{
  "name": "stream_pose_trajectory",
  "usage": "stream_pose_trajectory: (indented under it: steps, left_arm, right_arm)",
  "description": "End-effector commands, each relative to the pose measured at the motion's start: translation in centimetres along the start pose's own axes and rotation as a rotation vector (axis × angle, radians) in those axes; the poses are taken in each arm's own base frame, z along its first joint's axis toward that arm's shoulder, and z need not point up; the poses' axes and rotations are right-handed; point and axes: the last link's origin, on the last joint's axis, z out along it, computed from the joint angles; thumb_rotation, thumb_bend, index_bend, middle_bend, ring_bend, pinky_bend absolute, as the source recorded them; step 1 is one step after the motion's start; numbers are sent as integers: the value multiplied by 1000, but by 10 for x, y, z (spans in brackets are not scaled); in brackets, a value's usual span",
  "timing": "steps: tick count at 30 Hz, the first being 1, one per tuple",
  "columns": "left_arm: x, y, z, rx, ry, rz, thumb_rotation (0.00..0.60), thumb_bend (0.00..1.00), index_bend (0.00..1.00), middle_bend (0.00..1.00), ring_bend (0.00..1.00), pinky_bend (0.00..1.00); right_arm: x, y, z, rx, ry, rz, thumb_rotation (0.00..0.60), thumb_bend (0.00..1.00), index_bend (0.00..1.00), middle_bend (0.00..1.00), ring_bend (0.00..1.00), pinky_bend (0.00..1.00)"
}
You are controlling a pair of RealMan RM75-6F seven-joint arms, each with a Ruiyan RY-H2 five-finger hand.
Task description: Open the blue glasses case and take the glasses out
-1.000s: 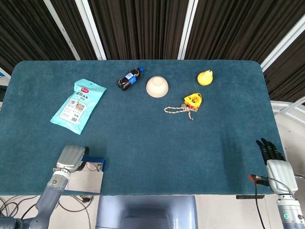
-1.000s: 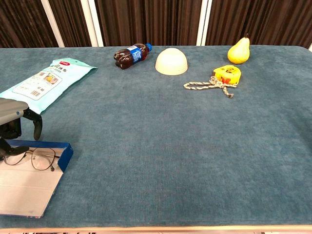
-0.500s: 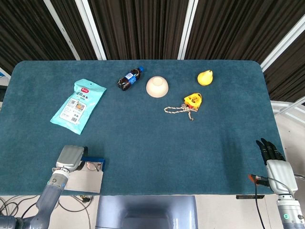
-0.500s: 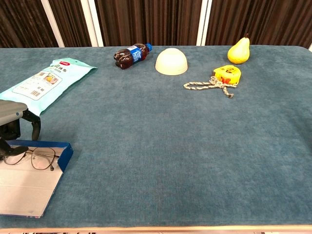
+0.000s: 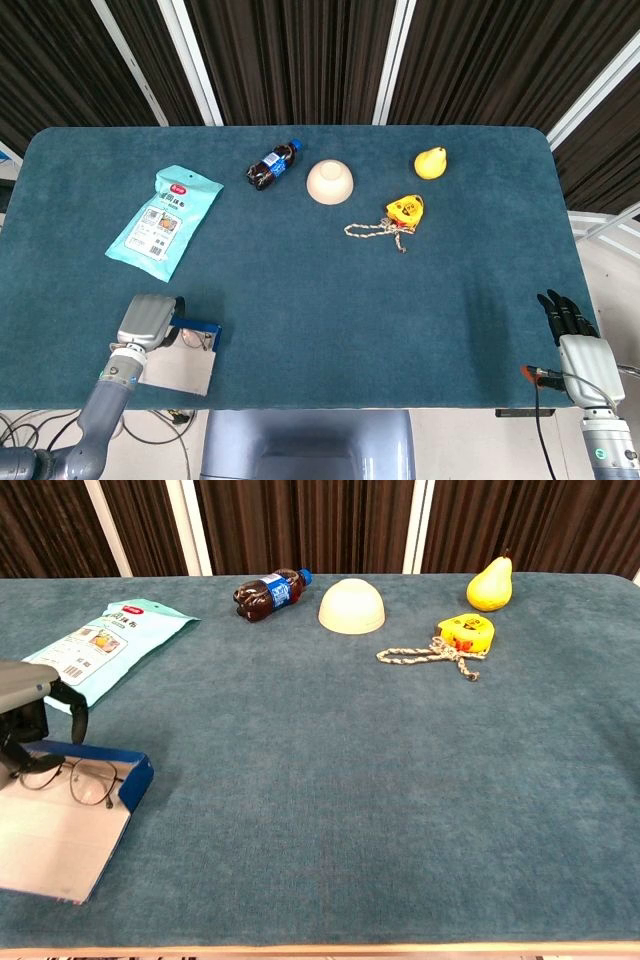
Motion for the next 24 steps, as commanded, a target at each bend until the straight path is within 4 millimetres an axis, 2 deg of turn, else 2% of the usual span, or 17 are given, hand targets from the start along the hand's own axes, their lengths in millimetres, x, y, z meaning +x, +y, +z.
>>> stream_pose_trajectory:
  steps: [1, 8, 14, 18, 24]
  left_arm:
    - [6, 4, 12, 7, 24, -3, 600, 400, 569, 1000, 904, 977]
    - [20, 24, 42, 7, 81, 4, 600, 407, 571, 1000, 904, 977]
    - [29, 46, 60, -7, 143, 5, 600, 407, 570, 1000, 904, 977]
    - [29, 52, 64, -13, 173, -21, 600, 407, 570, 1000, 904, 977]
    - [30, 51, 65, -16, 226, -57, 600, 407, 570, 1000, 904, 977]
  right_arm:
    - [0, 0, 0, 4, 4, -6, 600, 160, 0, 0, 0, 208]
    - [0, 1, 1, -3, 6, -3, 600, 160, 0, 0, 0, 208]
    - [0, 2, 2, -3, 7, -3, 600, 160, 0, 0, 0, 208]
    - [1, 2, 2, -2, 10, -3, 600, 160, 0, 0, 0, 208]
    - [1, 1, 2, 0, 13, -3, 600, 160, 0, 0, 0, 208]
